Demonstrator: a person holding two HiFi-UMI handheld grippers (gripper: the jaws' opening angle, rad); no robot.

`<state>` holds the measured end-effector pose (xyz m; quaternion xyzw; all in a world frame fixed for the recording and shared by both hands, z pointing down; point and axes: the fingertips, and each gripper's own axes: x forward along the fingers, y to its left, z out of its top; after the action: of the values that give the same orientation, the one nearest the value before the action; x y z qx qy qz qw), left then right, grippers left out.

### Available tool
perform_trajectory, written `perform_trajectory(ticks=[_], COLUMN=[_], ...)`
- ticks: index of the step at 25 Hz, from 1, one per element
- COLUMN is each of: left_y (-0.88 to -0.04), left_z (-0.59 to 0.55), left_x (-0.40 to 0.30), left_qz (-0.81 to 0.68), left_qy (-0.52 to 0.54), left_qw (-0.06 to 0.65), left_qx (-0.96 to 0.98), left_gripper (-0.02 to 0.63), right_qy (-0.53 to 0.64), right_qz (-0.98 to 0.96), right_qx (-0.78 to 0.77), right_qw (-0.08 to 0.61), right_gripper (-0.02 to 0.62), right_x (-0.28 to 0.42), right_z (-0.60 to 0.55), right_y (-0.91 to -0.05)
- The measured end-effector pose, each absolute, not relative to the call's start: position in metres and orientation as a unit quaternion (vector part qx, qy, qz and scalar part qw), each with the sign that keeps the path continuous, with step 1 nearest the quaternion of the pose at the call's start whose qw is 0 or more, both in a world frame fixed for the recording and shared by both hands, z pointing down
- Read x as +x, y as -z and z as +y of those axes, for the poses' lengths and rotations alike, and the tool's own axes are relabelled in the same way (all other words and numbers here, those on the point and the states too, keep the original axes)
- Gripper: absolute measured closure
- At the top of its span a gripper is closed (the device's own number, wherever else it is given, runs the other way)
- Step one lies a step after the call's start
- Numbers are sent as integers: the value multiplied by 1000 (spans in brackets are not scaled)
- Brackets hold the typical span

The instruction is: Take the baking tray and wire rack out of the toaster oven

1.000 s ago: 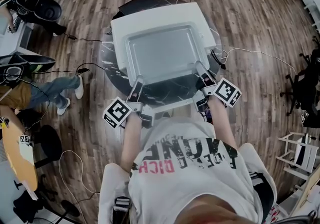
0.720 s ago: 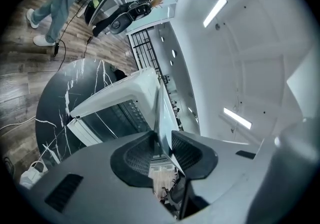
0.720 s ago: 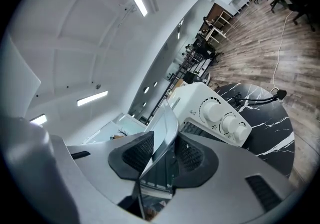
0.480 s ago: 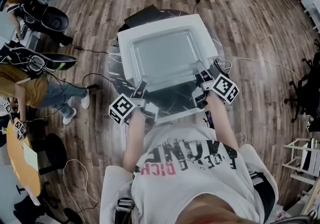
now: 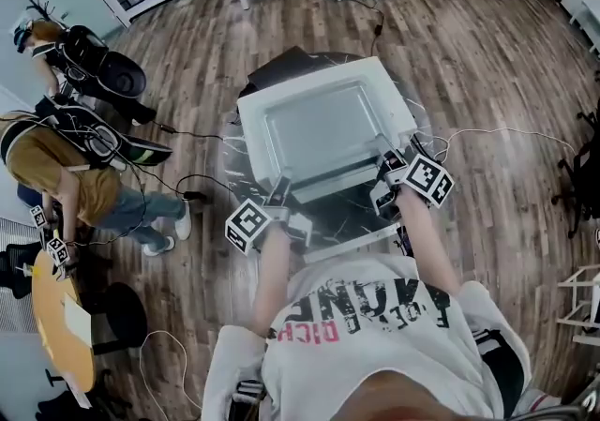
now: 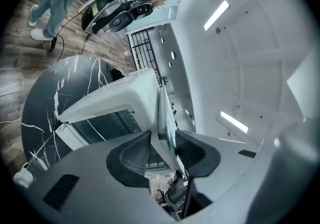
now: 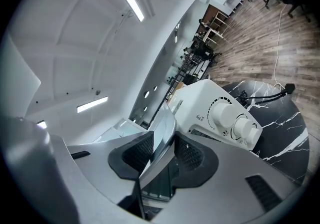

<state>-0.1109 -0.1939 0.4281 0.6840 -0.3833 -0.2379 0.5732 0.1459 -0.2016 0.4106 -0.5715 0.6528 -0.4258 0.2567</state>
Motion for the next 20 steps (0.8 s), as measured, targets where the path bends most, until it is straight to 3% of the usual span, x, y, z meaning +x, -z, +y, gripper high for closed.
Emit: perform_trajectory(ticks=[20], left_y=[-425], left_z=[-192], left_x=[-111], left_qz=[-371], left_qy=[227], left_qw=[567], left_qx=[699], left_gripper=[451], right_qy=[414], right_qz=[693], right_qx=[-555], right_qw=[200], right_gripper=[458], right_x=[139], right_z=[-202], right_y=[-404])
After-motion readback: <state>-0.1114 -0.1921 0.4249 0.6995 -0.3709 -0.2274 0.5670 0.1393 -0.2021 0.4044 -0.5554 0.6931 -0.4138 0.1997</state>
